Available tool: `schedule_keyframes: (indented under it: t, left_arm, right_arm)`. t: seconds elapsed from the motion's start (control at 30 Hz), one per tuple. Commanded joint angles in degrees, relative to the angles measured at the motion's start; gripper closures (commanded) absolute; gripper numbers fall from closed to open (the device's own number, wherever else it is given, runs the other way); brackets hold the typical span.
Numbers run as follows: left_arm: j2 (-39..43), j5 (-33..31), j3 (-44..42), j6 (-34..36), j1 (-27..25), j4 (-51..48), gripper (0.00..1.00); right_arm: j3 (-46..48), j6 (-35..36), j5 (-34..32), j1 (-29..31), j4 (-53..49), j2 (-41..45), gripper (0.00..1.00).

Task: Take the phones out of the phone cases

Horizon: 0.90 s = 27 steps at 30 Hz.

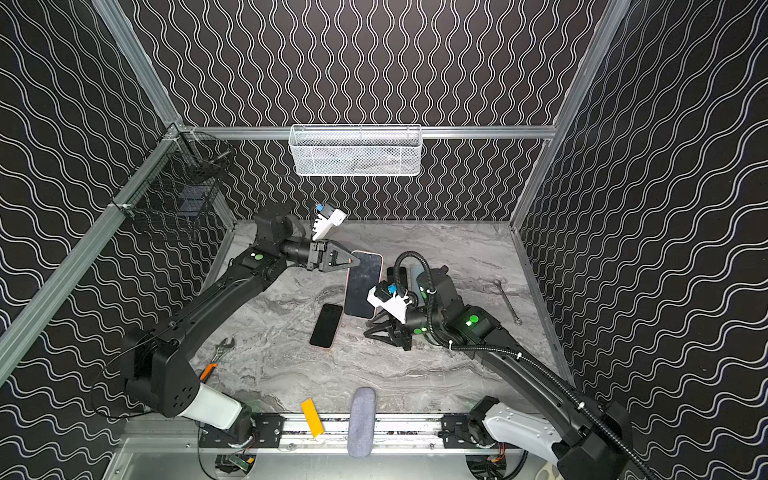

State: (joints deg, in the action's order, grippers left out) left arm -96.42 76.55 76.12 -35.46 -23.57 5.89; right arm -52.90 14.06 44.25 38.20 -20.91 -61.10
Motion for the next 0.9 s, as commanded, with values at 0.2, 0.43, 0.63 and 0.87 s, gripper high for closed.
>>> schedule_keyframes:
  t: [0.2,0.43,0.63,0.87]
  left_arm:
    - [1.5,-0.2,-0.9,0.5,0.1,2.9,1.0]
    - [2.2,-0.2,-1.7,0.8,0.1,3.3,1.0]
    - [1.8,-0.4,-1.1,0.0,0.3,3.6,1.0]
    - [0.9,-0.3,0.3,-0.8,0.7,4.1,1.0]
  right_arm:
    - [0.2,-4.4,5.5,-3.1,7.8,-1.0,0.7]
    - [-0.2,-5.9,8.1,-5.0,8.6,-1.7,0.71]
    - [-0.1,-5.0,8.9,-5.0,7.6,-2.5,0.75]
    - [-0.1,-3.8,9.8,-5.0,6.3,-2.7,0.84]
